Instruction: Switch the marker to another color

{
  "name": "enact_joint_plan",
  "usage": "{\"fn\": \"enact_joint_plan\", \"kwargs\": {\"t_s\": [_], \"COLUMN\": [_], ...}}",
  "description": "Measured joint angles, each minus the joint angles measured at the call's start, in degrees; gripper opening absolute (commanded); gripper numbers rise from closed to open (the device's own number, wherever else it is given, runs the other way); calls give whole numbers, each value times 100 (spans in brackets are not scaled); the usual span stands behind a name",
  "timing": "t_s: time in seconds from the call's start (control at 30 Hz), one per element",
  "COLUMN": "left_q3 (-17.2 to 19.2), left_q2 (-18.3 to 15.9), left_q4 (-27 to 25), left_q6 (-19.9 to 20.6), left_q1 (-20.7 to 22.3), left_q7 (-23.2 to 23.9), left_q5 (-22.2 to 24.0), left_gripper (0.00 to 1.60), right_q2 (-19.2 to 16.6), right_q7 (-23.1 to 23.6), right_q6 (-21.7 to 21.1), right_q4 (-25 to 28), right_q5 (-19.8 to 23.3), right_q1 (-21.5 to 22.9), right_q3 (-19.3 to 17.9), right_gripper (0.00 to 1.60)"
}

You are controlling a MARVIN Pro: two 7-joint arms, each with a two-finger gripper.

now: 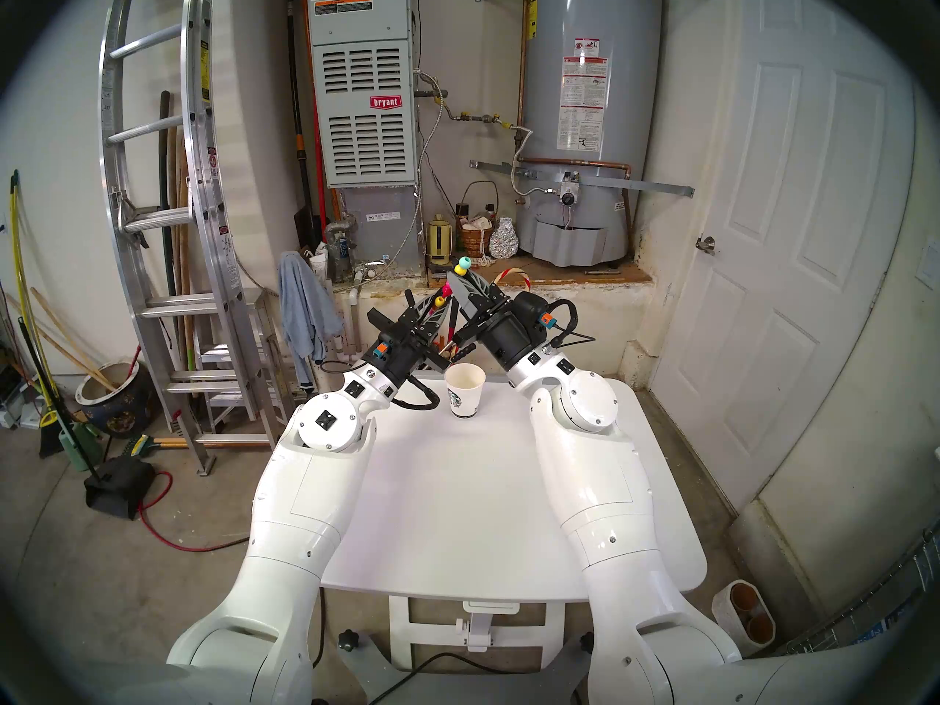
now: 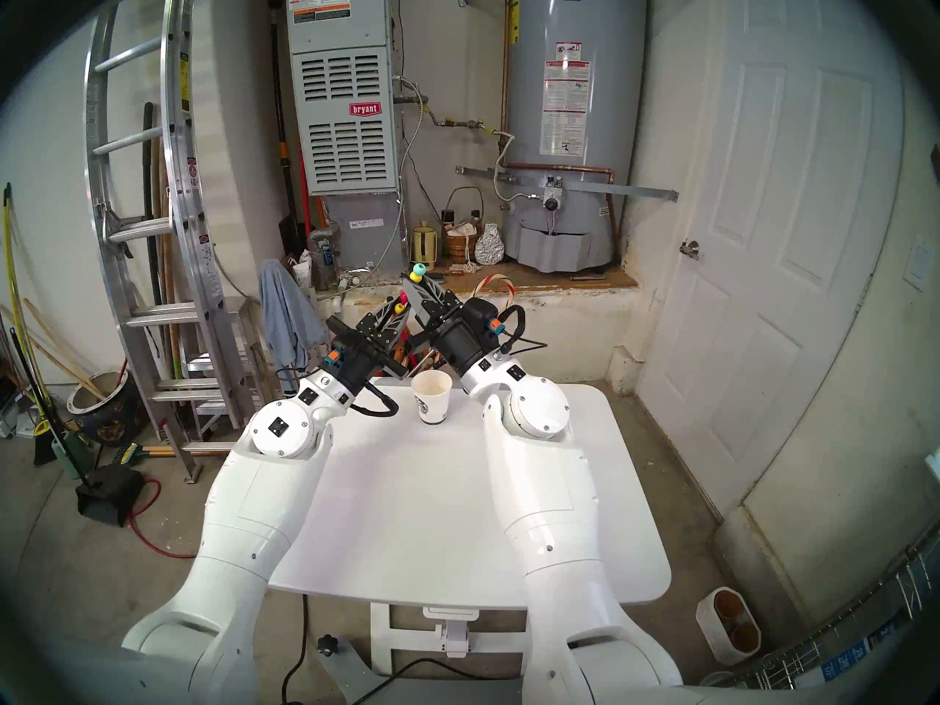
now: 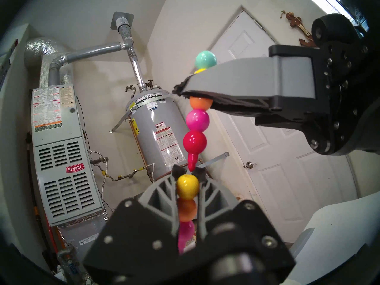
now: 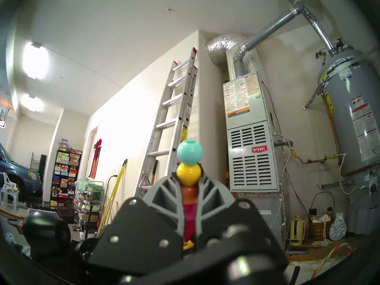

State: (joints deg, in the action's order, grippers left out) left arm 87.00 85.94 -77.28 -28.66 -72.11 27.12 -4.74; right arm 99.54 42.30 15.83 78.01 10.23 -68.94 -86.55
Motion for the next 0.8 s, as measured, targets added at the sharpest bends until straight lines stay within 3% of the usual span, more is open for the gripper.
{"fn": "enact_joint_plan", "kwargs": {"t_s": [0.8], "left_q3": [11], "left_q2": [41], "left_q4": [1], "left_q6": [2], "left_q1": [7], "left_q7": [117], "left_q5": [39], "left_gripper": [0], "right_q2": [1], "right_q7": [10], "right_q6": [-7], "right_q4": [5], "right_q5": [38], "right_q1": [-7], "right_q3": [2], "right_gripper": [0]}}
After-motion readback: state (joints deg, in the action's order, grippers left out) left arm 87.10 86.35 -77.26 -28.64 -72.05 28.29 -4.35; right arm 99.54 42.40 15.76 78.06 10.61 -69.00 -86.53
